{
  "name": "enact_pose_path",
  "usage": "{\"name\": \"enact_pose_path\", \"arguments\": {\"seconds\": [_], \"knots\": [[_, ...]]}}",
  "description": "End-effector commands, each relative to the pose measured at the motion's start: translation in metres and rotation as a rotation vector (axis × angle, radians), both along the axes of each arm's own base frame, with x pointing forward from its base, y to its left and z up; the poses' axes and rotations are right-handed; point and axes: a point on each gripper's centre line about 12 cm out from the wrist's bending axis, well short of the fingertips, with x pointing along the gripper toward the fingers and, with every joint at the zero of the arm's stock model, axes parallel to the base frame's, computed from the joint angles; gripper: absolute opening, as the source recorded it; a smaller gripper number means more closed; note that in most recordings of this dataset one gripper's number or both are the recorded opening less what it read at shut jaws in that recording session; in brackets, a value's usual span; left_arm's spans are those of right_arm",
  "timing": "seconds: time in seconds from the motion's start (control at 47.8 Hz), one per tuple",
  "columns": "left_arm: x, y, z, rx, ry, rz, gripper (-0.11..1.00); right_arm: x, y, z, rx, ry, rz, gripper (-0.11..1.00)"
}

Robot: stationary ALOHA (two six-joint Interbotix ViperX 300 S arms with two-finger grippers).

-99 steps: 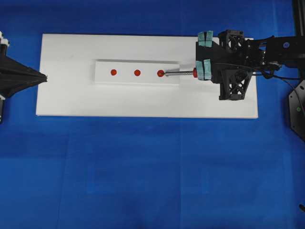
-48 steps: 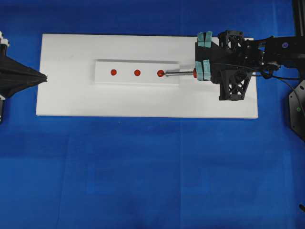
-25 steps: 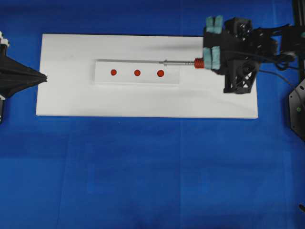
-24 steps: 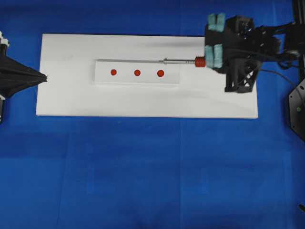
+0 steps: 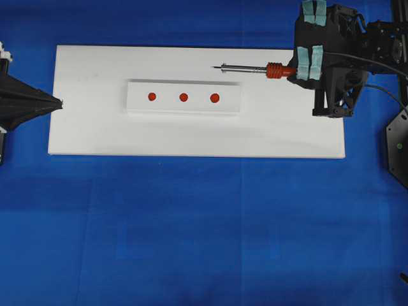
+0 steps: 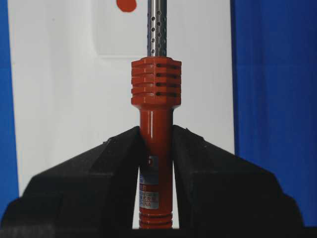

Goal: Touch the tip of the soldering iron to the mark.
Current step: 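Lift the iron and carry it back down to the table front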

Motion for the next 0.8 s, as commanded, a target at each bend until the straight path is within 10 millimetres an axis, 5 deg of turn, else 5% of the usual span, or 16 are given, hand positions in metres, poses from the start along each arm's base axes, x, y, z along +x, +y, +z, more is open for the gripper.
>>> {"name": "enact_pose_path", "arguments": {"seconds": [0.0, 0.293, 0.775], "knots": [[0.001, 0.0, 0.005, 0.001, -0.018, -0.001, 0.0, 0.003, -0.001, 0.01, -0.008, -0.039, -0.003, 0.06], [0.001, 0.0, 0.006, 0.001, -0.023, -0.001, 0.0, -0.001, 0.021, 0.011, 0.06, -0.059, -0.01, 0.06], [0.001, 0.0, 0.007, 0.0, -0.037, -0.003, 0.0, -0.003, 0.127, 0.008, 0.217, -0.065, 0.133, 0.06]]}}
